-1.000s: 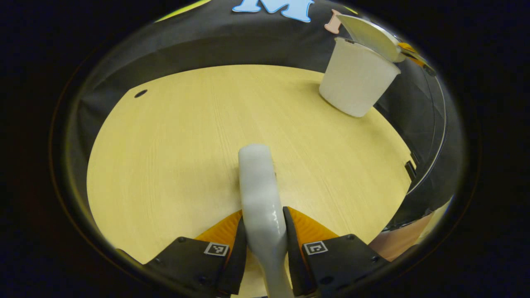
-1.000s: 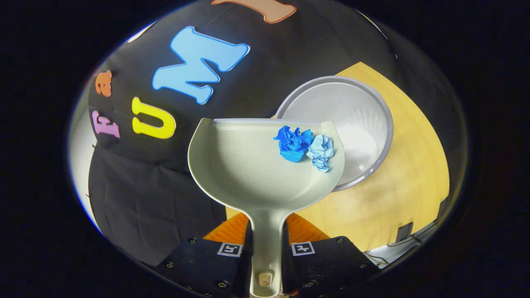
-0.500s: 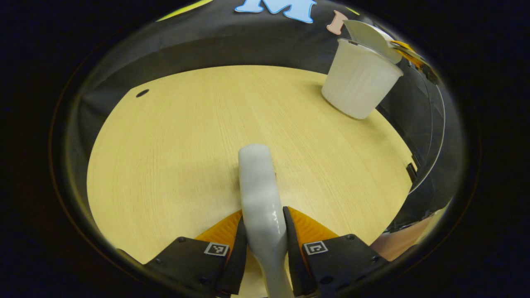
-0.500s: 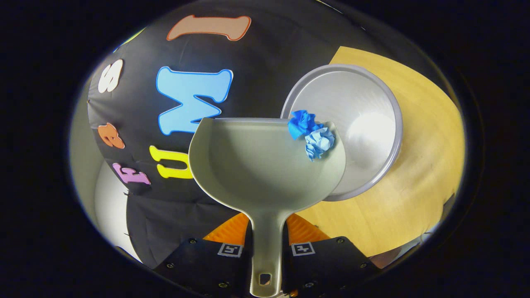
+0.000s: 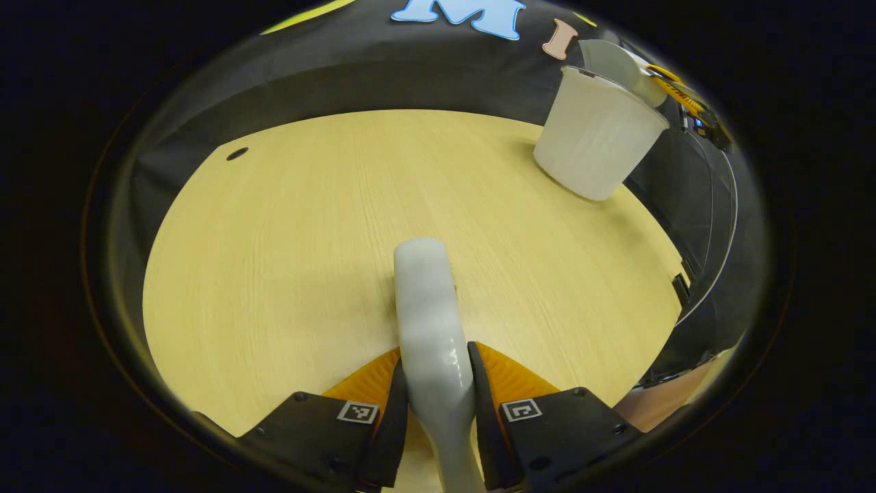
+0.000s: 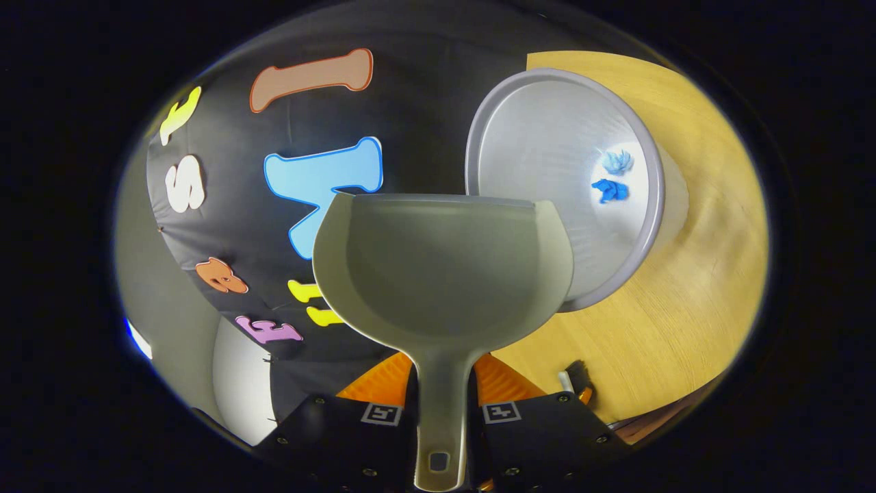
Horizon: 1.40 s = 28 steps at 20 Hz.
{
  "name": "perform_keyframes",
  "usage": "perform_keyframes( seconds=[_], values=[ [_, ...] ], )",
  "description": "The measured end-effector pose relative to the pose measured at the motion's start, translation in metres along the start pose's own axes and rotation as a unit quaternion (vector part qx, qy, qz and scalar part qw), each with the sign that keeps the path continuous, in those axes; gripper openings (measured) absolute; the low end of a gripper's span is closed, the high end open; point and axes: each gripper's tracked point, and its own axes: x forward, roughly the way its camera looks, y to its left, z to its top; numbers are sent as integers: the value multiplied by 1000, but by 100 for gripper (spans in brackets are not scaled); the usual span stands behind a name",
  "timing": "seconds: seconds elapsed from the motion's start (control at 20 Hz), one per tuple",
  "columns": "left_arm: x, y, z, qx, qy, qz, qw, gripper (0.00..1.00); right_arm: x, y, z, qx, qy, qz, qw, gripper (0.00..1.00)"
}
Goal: Pick up the small broom and dustpan from the desktop, sweep the trash into the dustpan with the broom, and then empty the trash into the garbage bin.
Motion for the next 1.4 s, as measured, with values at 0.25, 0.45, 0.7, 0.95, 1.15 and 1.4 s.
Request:
perform_keyframes(
  seconds=[0.25,0.45,0.7,0.95,1.15,1.4],
  values=[
    [0,2,-1,-6,-5,2,1000,49,-6,3,-13,-22,8,2,1000,28],
    [1,6,0,-15,-10,9,1000,51,-31,6,-41,-58,17,9,998,28],
    [-2,14,-1,-33,-16,23,999,50,-39,6,-98,-136,51,-1,989,28],
    [-2,14,-2,-37,-19,29,999,51,-40,-9,-147,-193,80,-21,978,32],
    [-4,18,-4,-44,-22,35,998,49,-34,-39,-172,-247,80,-59,964,28],
    [-2,19,-2,-38,-21,43,998,49,-17,-103,-185,-293,79,-141,942,29]
  ],
)
